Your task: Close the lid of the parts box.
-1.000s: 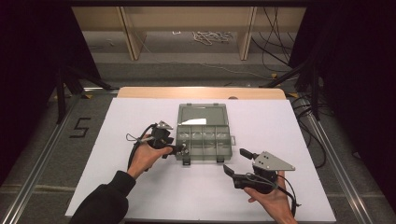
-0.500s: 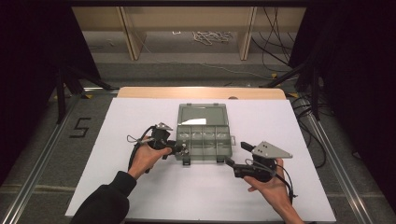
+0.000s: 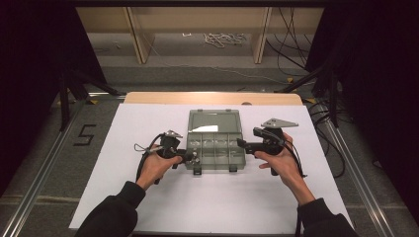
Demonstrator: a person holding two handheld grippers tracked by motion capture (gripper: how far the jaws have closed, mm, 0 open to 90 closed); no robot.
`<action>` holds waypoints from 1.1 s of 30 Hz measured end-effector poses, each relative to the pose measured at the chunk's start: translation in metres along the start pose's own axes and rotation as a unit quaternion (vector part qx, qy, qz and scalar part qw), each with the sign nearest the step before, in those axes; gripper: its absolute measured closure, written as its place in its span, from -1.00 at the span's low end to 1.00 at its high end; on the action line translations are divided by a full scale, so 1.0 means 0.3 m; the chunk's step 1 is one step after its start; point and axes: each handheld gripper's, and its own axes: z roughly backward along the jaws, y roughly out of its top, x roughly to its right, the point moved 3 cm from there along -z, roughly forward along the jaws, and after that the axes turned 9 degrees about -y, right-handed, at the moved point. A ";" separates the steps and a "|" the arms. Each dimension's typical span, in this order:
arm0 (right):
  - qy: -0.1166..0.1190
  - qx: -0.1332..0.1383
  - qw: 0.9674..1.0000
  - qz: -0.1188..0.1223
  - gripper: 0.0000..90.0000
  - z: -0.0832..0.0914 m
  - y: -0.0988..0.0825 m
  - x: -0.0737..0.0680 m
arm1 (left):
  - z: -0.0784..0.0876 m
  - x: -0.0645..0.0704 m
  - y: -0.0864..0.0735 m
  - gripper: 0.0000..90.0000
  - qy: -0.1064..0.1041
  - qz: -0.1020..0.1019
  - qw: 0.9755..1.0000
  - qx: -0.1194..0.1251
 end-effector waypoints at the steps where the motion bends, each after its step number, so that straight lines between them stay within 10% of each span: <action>1: -0.002 -0.006 1.000 -0.003 -0.55 -0.011 0.010 0.007 | 0.000 0.000 0.000 0.36 0.000 0.000 1.000 0.001; 33: -0.027 -0.128 0.988 -0.077 -0.37 -0.352 0.082 0.191 | 0.000 0.002 0.001 0.37 0.002 -0.001 1.000 -0.002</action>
